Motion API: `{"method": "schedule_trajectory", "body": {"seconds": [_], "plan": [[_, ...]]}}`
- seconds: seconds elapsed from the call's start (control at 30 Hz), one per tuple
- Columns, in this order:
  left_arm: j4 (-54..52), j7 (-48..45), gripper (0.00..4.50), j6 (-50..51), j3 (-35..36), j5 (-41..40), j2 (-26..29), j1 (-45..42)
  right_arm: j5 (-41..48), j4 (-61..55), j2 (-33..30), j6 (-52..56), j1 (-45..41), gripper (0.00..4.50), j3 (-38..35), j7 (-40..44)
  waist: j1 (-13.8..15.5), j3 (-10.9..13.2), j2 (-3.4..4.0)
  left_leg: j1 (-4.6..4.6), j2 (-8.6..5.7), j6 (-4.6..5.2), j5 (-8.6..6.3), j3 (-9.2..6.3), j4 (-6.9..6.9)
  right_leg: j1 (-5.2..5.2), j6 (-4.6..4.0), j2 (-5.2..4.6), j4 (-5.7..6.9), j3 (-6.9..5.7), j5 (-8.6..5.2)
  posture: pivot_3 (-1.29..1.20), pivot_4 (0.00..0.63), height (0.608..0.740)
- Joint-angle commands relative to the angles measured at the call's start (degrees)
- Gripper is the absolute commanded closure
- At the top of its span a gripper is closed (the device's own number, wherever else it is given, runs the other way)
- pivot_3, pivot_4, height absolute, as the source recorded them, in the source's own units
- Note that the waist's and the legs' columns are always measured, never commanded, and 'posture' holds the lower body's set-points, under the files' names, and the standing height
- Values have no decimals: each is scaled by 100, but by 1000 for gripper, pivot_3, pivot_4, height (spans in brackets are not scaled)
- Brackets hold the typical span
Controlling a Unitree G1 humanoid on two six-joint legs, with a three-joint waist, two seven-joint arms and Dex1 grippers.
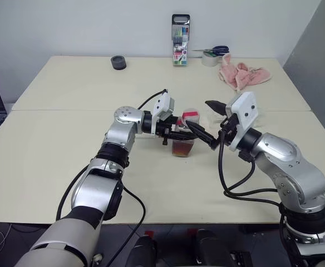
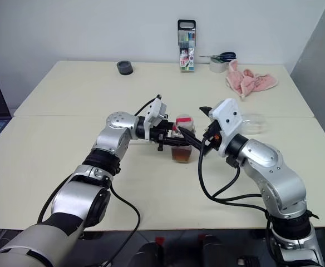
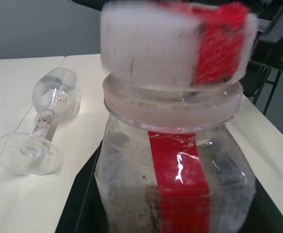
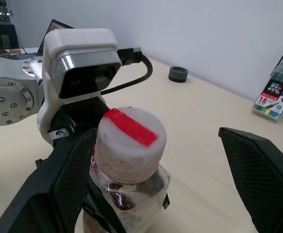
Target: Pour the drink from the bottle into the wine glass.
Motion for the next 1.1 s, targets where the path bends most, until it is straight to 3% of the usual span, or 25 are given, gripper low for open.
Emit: {"method": "schedule_trajectory", "body": {"seconds": [0.03, 0.33, 1.1], "plan": [[-252, 7, 2829, -80, 38, -32, -18, -50, -58, -79, 30, -107, -96, 210, -91, -71, 0, 0, 0, 0, 0, 0, 0, 0, 0, 0, 0, 0, 0, 0, 0, 0, 150, 740], [-289, 41, 2829, -54, 40, -37, -19, -37, 122, -209, 54, -2, -75, 210, -42, 79, 0, 0, 0, 0, 0, 0, 0, 0, 0, 0, 0, 0, 0, 0, 0, 0, 150, 740], [-439, 64, 2829, -4, 12, -50, -19, 24, 1679, -87, 545, 1315, -343, 210, -653, -364, -1, 0, 0, 0, 1, 1, 0, -2, 0, 0, 0, 0, 0, 0, 0, 0, 150, 740]]}}
